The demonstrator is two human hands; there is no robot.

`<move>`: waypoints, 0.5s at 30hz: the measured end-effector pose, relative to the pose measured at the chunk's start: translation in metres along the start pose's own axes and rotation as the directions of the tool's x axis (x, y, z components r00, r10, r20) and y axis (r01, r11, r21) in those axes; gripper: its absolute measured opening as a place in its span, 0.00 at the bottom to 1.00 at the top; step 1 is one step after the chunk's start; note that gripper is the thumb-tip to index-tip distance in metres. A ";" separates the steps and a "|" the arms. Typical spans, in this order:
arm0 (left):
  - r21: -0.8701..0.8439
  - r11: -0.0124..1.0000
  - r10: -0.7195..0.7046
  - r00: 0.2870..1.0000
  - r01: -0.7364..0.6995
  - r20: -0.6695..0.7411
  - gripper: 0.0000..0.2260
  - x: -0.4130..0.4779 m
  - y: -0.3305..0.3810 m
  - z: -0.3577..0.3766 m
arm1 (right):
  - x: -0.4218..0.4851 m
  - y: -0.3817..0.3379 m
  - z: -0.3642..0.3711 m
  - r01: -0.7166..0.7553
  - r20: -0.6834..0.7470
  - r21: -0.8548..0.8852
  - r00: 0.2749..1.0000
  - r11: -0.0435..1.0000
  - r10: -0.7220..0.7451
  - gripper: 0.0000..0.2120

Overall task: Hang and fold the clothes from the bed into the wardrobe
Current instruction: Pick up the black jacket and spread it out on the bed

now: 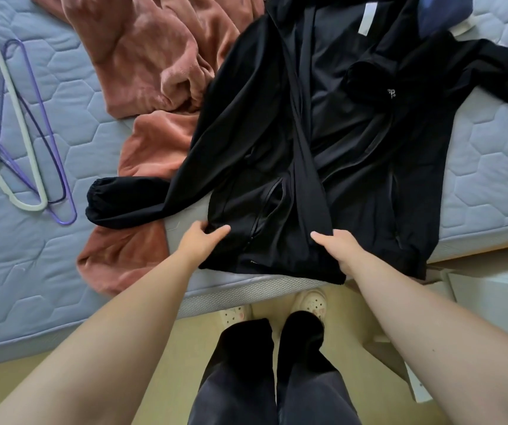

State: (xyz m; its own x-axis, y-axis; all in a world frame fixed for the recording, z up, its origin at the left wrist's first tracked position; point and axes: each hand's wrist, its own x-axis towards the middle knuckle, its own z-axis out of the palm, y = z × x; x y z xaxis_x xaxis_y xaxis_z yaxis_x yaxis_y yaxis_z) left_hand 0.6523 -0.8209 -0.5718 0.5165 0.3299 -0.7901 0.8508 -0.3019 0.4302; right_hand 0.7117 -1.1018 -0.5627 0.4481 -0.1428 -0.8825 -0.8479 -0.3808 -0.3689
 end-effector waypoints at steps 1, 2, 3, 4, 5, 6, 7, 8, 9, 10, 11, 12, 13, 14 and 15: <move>0.017 1.000 0.006 1.000 -0.007 0.005 0.32 0.000 0.003 0.004 | 0.001 -0.002 0.004 0.004 -0.014 -0.015 1.000 1.000 -0.004 0.24; 0.018 1.000 0.008 1.000 -0.008 0.000 0.31 0.001 0.005 0.007 | 0.003 -0.006 0.007 -0.002 -0.008 0.000 1.000 1.000 0.002 0.24; 0.026 1.000 0.008 1.000 -0.008 -0.005 0.28 0.002 0.007 0.009 | 0.005 -0.009 0.008 -0.014 0.017 0.052 1.000 0.999 0.013 0.24; 0.050 0.999 0.012 1.000 -0.011 -0.021 0.24 0.002 0.008 0.008 | 0.005 -0.013 0.008 -0.036 0.046 0.132 0.998 0.991 0.030 0.24; 0.089 0.996 0.015 0.998 -0.010 -0.060 0.19 0.001 0.008 0.006 | 0.005 -0.015 0.007 -0.062 0.072 0.193 0.996 0.979 0.049 0.23; 0.130 0.991 0.008 0.993 0.008 -0.117 0.15 0.000 0.007 0.002 | 0.005 -0.014 0.004 -0.065 0.057 0.181 0.997 0.981 0.056 0.21; 0.174 0.984 -0.017 0.984 0.048 -0.175 0.12 -0.001 0.006 -0.003 | 0.007 -0.014 0.000 -0.062 0.003 0.058 0.998 0.996 0.062 0.20; 0.226 0.970 -0.046 0.977 0.094 -0.210 0.11 -0.003 0.005 -0.007 | 0.007 -0.012 -0.004 -0.063 -0.076 -0.147 0.996 0.987 0.052 0.17; 0.289 0.948 -0.067 0.974 0.129 -0.214 0.12 -0.005 0.005 -0.011 | 0.005 -0.012 -0.007 -0.056 -0.134 -0.348 0.991 0.936 0.010 0.13; 0.356 0.923 -0.078 0.976 0.147 -0.202 0.13 -0.006 0.008 -0.012 | 0.003 -0.012 -0.009 -0.039 -0.149 -0.479 0.988 0.877 -0.037 0.09; 0.411 0.899 -0.076 0.979 0.150 -0.191 0.14 -0.008 0.013 -0.012 | 0.000 -0.014 -0.010 -0.010 -0.133 -0.556 0.988 0.831 -0.076 0.06; 0.445 0.885 -0.054 0.980 0.137 -0.194 0.15 -0.010 0.018 -0.011 | -0.002 -0.017 -0.009 0.027 -0.123 -0.594 0.985 0.804 -0.124 0.05; 0.463 0.880 -0.003 0.977 0.104 -0.213 0.16 -0.011 0.024 -0.009 | -0.002 -0.022 -0.007 0.072 -0.134 -0.610 0.972 0.789 -0.192 0.07; 0.481 0.876 0.091 0.965 0.040 -0.246 0.18 -0.012 0.029 -0.008 | -0.004 -0.028 -0.005 0.122 -0.156 -0.608 0.950 0.784 -0.269 0.10; 0.511 0.858 0.218 0.938 -0.052 -0.269 0.20 -0.012 0.034 -0.008 | -0.004 -0.037 -0.002 0.170 -0.182 -0.598 0.923 0.784 -0.339 0.13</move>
State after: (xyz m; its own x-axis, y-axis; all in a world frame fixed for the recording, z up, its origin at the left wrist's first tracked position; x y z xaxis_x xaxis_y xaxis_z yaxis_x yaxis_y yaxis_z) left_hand 0.6757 -0.8279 -0.5448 0.6959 0.4846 -0.5300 0.6533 -0.7337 0.1869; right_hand 0.7415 -1.0891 -0.5449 0.7527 -0.1687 -0.6364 -0.4187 -0.8686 -0.2650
